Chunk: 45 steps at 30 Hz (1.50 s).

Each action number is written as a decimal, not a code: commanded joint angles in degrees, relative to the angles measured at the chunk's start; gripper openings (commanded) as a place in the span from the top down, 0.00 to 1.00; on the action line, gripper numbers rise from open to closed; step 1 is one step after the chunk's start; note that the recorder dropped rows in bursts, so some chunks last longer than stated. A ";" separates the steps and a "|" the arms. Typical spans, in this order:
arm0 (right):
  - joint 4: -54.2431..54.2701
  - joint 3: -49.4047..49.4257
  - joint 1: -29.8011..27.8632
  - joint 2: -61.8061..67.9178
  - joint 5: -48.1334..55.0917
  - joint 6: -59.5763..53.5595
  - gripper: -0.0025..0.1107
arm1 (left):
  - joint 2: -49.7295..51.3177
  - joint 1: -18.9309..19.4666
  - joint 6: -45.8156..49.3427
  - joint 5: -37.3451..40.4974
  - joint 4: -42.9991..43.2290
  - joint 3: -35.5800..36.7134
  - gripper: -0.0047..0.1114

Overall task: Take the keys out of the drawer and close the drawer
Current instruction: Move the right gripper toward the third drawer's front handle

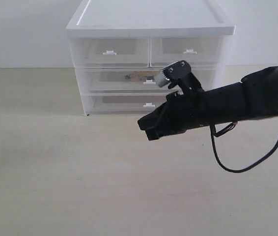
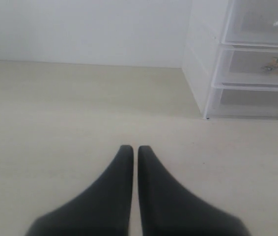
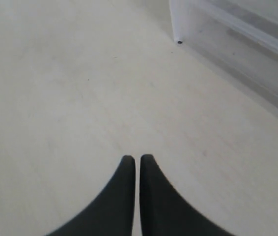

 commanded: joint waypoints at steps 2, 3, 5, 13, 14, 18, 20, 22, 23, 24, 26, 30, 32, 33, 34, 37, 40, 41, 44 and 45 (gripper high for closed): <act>0.32 -3.54 0.18 -0.73 -10.70 20.24 0.98 | -0.20 0.16 0.26 -0.35 0.31 0.20 0.92; 0.32 -3.66 0.18 -0.73 -11.66 23.87 0.98 | -0.20 0.16 0.26 -0.35 0.31 0.20 0.92; 0.32 -3.66 0.18 -0.73 -11.75 29.53 0.98 | -0.20 0.16 0.26 -0.35 0.31 0.20 0.92; 0.32 -3.55 0.18 -0.38 -13.74 52.41 0.98 | -0.20 0.16 0.26 -0.25 0.31 0.20 0.92; 0.32 -3.55 0.18 -0.38 -13.34 52.83 0.98 | -0.20 0.16 0.26 -0.25 0.31 0.20 0.92; 0.32 -3.55 -0.07 -0.38 -12.98 62.94 0.98 | -0.20 0.16 0.26 -0.25 0.31 0.20 0.92; 0.32 -4.47 -0.07 -0.38 -10.99 63.86 0.98 | -0.20 0.16 0.26 -0.13 0.31 0.20 0.92; 0.32 -5.99 -0.07 -0.38 -7.64 56.54 0.98 | -0.20 0.16 0.26 -0.13 0.31 0.20 0.92; 0.32 -6.48 -0.07 -0.49 -6.22 54.11 0.98 | -0.20 0.16 0.26 -0.13 0.31 0.20 0.92; 0.32 -6.93 -0.07 -0.59 -4.44 53.37 0.98 | -0.20 0.16 0.26 -0.13 0.31 0.20 0.92; 0.32 -7.05 -0.07 -0.84 -1.71 53.03 0.98 | -0.20 0.16 0.26 -0.13 0.31 0.20 0.92; 0.32 -6.94 0.51 -2.00 5.06 52.37 0.98 | -0.20 0.16 0.26 -0.13 0.31 0.20 0.92; 0.32 -6.94 1.61 -2.97 7.89 51.20 0.98 | -0.20 0.16 0.26 -0.12 0.31 0.20 0.92; 0.32 -6.94 2.48 -3.46 8.82 50.42 0.98 | -0.20 0.16 0.26 -0.12 0.31 0.20 0.92; 0.32 -6.94 3.60 -3.94 9.69 49.90 0.98 | -0.20 0.16 0.26 -0.12 0.31 0.20 0.92; 0.32 -6.24 7.44 -5.30 10.63 48.15 0.98 | -0.20 0.16 0.26 -0.12 0.31 0.20 0.92; 0.32 -4.51 11.36 -6.35 3.57 43.56 0.98 | -0.20 0.16 0.26 -0.23 0.31 0.20 0.92; 0.32 -3.77 12.22 -6.48 0.04 42.62 0.98 | -0.20 0.16 0.26 -0.23 0.31 0.20 0.92; 0.32 -1.24 12.68 -6.48 -12.04 34.62 0.98 | -0.20 0.16 0.26 -0.23 0.31 0.20 0.92; 0.32 -0.59 12.68 -6.48 -16.05 30.71 0.98 | -0.20 0.16 0.26 -0.23 0.31 0.20 0.92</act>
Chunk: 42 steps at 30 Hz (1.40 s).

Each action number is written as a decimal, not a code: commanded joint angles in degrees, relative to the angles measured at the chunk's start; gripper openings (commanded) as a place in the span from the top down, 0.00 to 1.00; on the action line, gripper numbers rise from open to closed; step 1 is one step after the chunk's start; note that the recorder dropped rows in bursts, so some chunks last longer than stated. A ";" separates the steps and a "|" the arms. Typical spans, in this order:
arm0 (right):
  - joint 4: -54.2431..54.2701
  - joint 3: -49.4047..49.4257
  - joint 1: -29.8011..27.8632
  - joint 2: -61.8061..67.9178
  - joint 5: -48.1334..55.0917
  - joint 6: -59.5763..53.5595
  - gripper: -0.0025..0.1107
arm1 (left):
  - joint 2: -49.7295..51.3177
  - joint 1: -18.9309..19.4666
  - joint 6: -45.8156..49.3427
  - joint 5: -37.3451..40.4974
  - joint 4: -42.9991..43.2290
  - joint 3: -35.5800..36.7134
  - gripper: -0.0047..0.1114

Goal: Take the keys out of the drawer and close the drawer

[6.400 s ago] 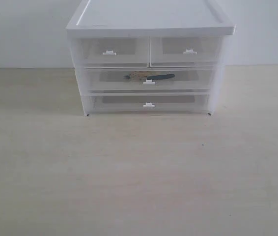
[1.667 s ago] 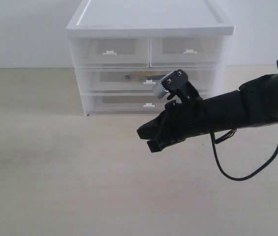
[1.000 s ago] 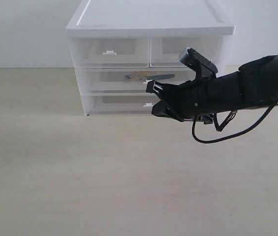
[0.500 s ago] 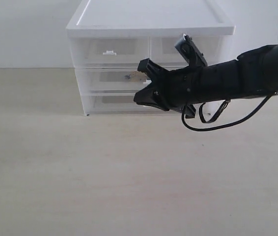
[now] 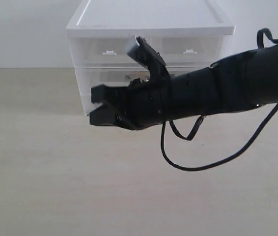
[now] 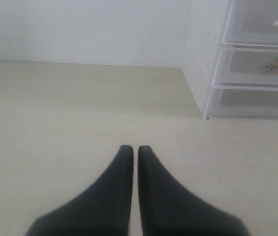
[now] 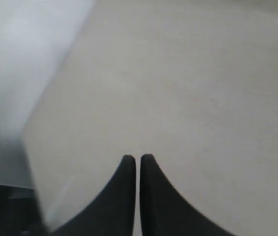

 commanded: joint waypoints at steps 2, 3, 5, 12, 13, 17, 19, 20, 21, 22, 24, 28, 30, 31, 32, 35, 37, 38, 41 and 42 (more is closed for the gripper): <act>0.11 3.17 0.25 -0.42 -21.22 -22.75 0.98 | -0.20 0.16 0.26 -0.23 0.31 0.20 0.92; 0.11 3.17 0.25 -0.42 -20.81 -28.97 0.98 | -0.20 0.16 0.26 -0.23 0.31 0.20 0.92; 0.11 3.05 0.39 -0.42 -15.93 -47.19 0.98 | -0.20 0.16 0.26 -0.23 0.31 0.20 0.92; 0.11 0.61 2.32 -0.10 -36.54 -37.92 0.98 | -0.20 0.16 0.26 -0.23 0.31 0.20 0.92; 0.11 0.17 2.32 0.00 -39.44 -33.78 0.98 | -0.20 0.16 0.26 -0.23 0.31 0.20 0.92; 0.11 -2.39 2.32 1.21 -38.17 -31.37 0.97 | -0.20 0.16 0.26 -0.10 0.31 0.20 0.92; 0.11 -4.44 2.32 2.82 -38.42 -28.43 0.95 | -0.20 0.16 0.26 -0.10 0.31 0.20 0.92; 0.11 -5.25 2.32 3.76 -39.53 -26.76 0.93 | -0.20 0.16 0.26 -0.10 0.31 0.20 0.92; 0.11 -6.18 2.32 4.64 -40.81 -25.29 0.90 | -0.20 0.16 0.26 -0.10 0.31 0.20 0.92; 0.11 -7.01 2.32 5.50 -41.98 -24.10 0.85 | -0.20 0.16 0.26 -0.21 0.31 0.20 0.92; 0.11 -8.23 2.32 6.59 -43.97 -22.45 0.72 | -0.20 0.16 0.26 -0.21 0.31 0.20 0.92; 0.11 -9.33 2.32 7.39 -51.69 -18.01 0.43 | -0.20 0.16 0.26 -0.21 0.31 0.20 0.92; 0.11 -9.83 2.32 7.39 -54.94 -16.72 0.38 | -0.20 0.16 0.26 -0.21 0.31 0.20 0.92; 0.11 -10.15 2.32 7.39 -55.14 -16.64 0.37 | -0.20 0.16 0.26 -0.21 0.31 0.20 0.92; 0.11 -10.40 2.32 7.39 -54.90 -16.64 0.37 | -0.20 0.16 0.26 -0.21 0.31 0.20 0.92; 0.11 -11.67 2.32 7.52 -53.15 -15.63 0.37 | -0.20 0.16 0.26 -0.21 0.31 0.20 0.92; 0.11 -12.67 2.32 7.79 -51.93 -15.63 0.37 | -0.20 0.16 0.26 -0.21 0.31 0.20 0.92; 0.11 -12.91 2.32 7.87 -51.22 -15.63 0.37 | -0.20 0.16 0.26 -0.21 0.31 0.20 0.92; 0.11 -13.89 2.32 7.87 -50.63 -15.63 0.37 | -0.20 0.16 0.26 -0.21 0.31 0.20 0.92; 0.11 -14.14 2.32 7.87 -50.60 -15.63 0.37 | -0.20 0.16 0.26 -0.21 0.31 0.20 0.92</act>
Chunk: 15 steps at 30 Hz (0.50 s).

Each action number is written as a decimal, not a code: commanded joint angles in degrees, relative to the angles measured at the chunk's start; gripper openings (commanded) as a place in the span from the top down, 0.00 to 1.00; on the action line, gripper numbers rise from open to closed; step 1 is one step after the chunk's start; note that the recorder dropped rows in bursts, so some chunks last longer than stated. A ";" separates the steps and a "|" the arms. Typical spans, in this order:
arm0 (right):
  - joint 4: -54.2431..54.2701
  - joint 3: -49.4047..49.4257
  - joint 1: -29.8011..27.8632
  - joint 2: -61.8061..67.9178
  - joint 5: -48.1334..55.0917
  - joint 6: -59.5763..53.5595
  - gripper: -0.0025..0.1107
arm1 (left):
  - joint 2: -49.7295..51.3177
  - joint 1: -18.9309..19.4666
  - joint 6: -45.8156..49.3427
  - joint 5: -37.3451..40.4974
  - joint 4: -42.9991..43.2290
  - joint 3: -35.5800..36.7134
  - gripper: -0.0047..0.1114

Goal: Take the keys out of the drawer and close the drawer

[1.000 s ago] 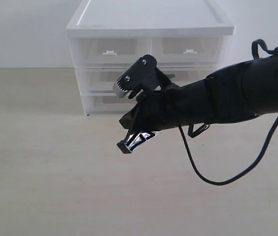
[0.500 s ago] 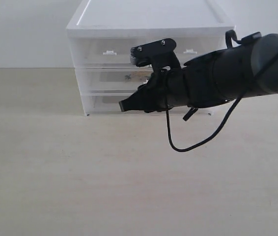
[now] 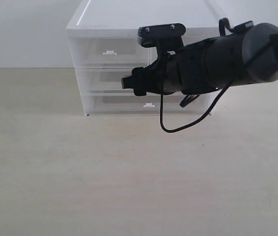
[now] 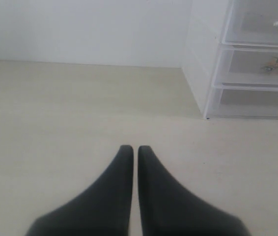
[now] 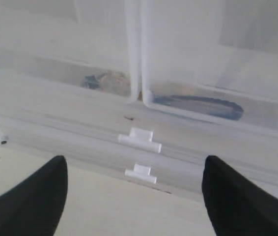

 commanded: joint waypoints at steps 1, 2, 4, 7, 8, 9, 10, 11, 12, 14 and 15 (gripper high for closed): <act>0.11 -1.20 0.01 0.12 0.85 0.41 0.37 | -0.20 0.16 0.26 -0.21 0.31 0.20 0.92; 0.11 -1.30 0.01 0.12 1.36 0.41 0.37 | -0.20 0.16 0.26 -0.21 0.31 0.20 0.92; 0.11 -1.30 0.01 0.12 2.64 0.41 0.37 | -0.20 0.16 0.26 -0.21 0.31 0.20 0.92; 0.11 -1.82 0.01 0.87 3.81 0.94 0.37 | -0.20 0.16 0.26 -0.21 0.31 0.20 0.92; 0.11 -2.11 0.01 1.54 3.81 0.94 0.37 | -0.20 0.16 0.26 -0.21 0.31 0.20 0.92; 0.11 -2.13 0.01 2.13 3.81 0.94 0.37 | -0.20 0.16 0.26 -0.21 0.31 0.20 0.92; 0.11 -2.23 0.01 2.73 3.81 0.94 0.37 | -0.20 0.16 0.26 -0.21 0.31 0.20 0.92; 0.11 -2.23 0.01 3.17 3.81 0.94 0.37 | -0.20 0.16 0.26 -0.21 0.31 0.20 0.92; 0.11 -2.23 0.01 3.57 3.71 0.94 0.37 | -0.20 0.16 0.26 -0.21 0.31 0.20 0.92; 0.11 -2.23 0.01 4.02 3.35 0.94 0.37 | -0.20 0.16 0.26 -0.21 0.31 0.20 0.92; 0.11 -2.23 0.01 4.07 2.91 0.84 0.37 | -0.20 0.16 0.26 -0.21 0.31 0.20 0.92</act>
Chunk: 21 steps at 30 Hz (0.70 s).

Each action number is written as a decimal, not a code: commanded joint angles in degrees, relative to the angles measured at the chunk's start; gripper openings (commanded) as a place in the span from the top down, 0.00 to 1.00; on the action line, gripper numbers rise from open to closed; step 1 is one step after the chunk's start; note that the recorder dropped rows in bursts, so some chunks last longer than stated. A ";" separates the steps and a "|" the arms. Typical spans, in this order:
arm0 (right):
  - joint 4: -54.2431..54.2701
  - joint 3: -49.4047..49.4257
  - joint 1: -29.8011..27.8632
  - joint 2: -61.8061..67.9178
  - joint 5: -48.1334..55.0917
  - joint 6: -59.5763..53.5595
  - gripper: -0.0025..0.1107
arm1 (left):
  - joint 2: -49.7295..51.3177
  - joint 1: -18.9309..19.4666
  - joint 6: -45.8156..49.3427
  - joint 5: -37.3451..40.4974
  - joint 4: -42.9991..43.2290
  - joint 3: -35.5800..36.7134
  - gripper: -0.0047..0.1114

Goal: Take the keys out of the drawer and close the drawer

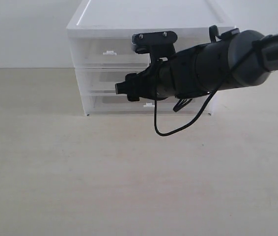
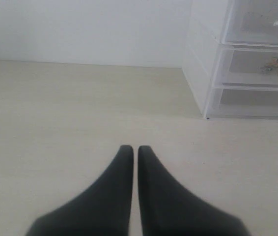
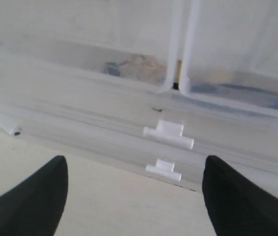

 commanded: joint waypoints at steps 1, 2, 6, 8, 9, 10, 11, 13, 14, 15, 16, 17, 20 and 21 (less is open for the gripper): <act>0.00 -0.32 0.01 0.62 -0.86 -0.18 0.37 | -0.20 0.16 0.26 -0.10 0.31 0.20 0.92; 0.00 -0.32 0.01 0.62 -1.35 -0.18 0.37 | -0.20 0.16 0.26 -0.10 0.31 0.20 0.92; 0.00 -1.40 0.01 0.62 -2.55 -0.18 0.37 | -0.20 0.16 0.26 -0.20 0.31 0.20 0.92; 0.00 -1.95 0.01 0.62 -2.42 -0.18 0.37 | -0.20 0.16 0.26 -0.20 0.31 0.20 0.92; 0.00 -1.93 0.01 0.62 -2.29 -0.18 0.37 | -0.20 0.16 0.26 -0.20 0.31 0.20 0.92; 0.00 -1.93 0.01 0.62 -2.15 -0.18 0.37 | -0.20 0.16 0.26 -0.20 0.31 0.20 0.92; 0.00 -1.93 0.01 0.62 -2.26 -0.18 0.37 | -0.20 0.16 0.26 -0.20 0.31 0.20 0.92; 0.00 -1.93 0.01 0.62 -2.26 -0.18 0.37 | -0.20 0.16 0.26 -0.20 0.31 0.20 0.92; 0.00 -1.93 0.01 0.62 -2.37 -0.18 0.37 | -0.20 0.16 0.26 -0.20 0.31 0.20 0.92; 0.00 -1.93 0.01 0.62 -2.37 -0.18 0.37 | -0.20 0.16 0.26 -0.20 0.31 0.20 0.92; 0.00 -1.93 0.01 0.62 -2.37 -0.18 0.37 | -0.20 0.16 0.26 -0.20 0.31 0.20 0.92; 0.00 -1.93 0.01 0.62 -2.37 -0.18 0.37 | -0.20 0.16 0.26 -0.51 0.31 0.20 0.92; -0.02 -1.93 0.01 0.62 -2.26 -0.18 0.37 | -0.20 0.16 3.11 -2.63 0.43 0.20 0.92; -0.02 -1.93 0.01 0.62 -2.26 -0.28 0.37 | -0.20 0.16 3.66 -4.35 0.43 0.20 0.92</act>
